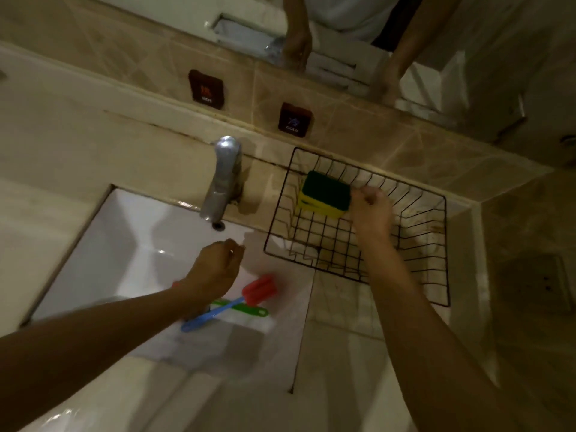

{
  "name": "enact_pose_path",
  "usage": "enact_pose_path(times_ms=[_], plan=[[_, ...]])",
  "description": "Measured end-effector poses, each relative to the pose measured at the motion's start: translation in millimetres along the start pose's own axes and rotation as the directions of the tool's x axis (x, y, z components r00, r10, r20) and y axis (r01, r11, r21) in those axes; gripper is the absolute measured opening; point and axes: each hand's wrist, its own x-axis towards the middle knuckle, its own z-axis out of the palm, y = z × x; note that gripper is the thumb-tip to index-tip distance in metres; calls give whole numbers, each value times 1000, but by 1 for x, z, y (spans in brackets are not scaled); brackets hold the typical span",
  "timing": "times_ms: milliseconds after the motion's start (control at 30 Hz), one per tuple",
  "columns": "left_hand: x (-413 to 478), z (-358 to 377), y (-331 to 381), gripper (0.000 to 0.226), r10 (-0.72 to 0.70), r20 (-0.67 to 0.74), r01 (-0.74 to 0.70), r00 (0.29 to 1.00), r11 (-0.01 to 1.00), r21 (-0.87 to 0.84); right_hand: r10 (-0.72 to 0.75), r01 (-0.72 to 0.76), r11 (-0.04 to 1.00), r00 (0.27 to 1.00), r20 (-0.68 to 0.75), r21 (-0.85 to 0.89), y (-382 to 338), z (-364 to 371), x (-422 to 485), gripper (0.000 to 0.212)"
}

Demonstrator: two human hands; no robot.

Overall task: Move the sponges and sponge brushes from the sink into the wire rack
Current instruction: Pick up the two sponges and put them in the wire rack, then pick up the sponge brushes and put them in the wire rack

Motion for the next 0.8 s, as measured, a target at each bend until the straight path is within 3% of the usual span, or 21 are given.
enact_pose_path(times_ms=[67,167,333,433,500,600,700,800], plan=[[-19,-4,-30,29,-157,68,155,985,987,32,-53,43,986,997,53,162,-2,-11,-47,10],[-39,-7,-65,27,-256,182,239,949,965,112,-170,148,977,975,142,154,10,-2,-134,13],[-46,13,-96,17,-108,251,48,962,971,233,-11,82,984,914,405,-157,78,68,-206,7],[-45,35,-109,14,-95,231,28,968,961,275,122,183,893,780,613,-411,116,101,-206,28],[-45,48,-115,20,-82,272,-5,959,953,304,193,289,797,710,677,-530,136,117,-204,46],[-43,66,-127,34,-68,346,-70,936,926,372,119,407,696,747,654,-591,158,127,-207,55],[-42,76,-132,20,-120,320,5,940,941,337,3,494,602,784,621,-627,170,132,-215,55],[-39,75,-127,22,-77,327,-70,942,907,416,-46,536,536,790,611,-653,171,140,-216,45]])
